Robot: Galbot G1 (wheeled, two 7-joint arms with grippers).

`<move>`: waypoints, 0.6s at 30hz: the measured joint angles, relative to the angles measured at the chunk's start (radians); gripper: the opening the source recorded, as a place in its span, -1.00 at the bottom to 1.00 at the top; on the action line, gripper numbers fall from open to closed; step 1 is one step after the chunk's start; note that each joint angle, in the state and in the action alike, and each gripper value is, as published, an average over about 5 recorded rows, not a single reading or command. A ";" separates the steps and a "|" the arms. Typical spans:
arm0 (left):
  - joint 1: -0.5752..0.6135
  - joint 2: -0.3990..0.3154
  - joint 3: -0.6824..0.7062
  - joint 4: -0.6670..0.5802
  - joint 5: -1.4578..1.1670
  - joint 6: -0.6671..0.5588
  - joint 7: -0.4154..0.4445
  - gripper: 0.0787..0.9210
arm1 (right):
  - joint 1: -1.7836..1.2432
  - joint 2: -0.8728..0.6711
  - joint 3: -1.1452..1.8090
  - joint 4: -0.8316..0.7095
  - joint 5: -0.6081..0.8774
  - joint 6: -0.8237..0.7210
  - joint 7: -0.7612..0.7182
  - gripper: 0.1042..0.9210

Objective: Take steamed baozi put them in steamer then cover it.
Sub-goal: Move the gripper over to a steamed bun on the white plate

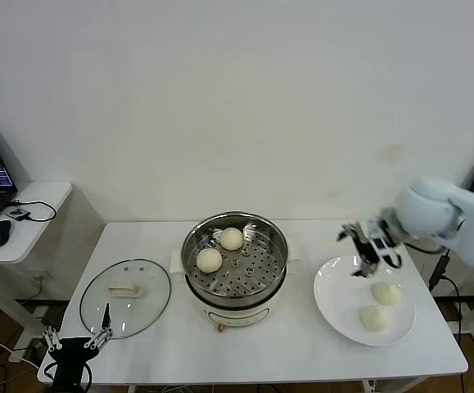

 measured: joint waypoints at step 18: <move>0.029 -0.014 -0.021 -0.015 0.008 0.001 -0.001 0.77 | -0.597 -0.020 0.430 -0.089 -0.178 0.022 0.024 0.70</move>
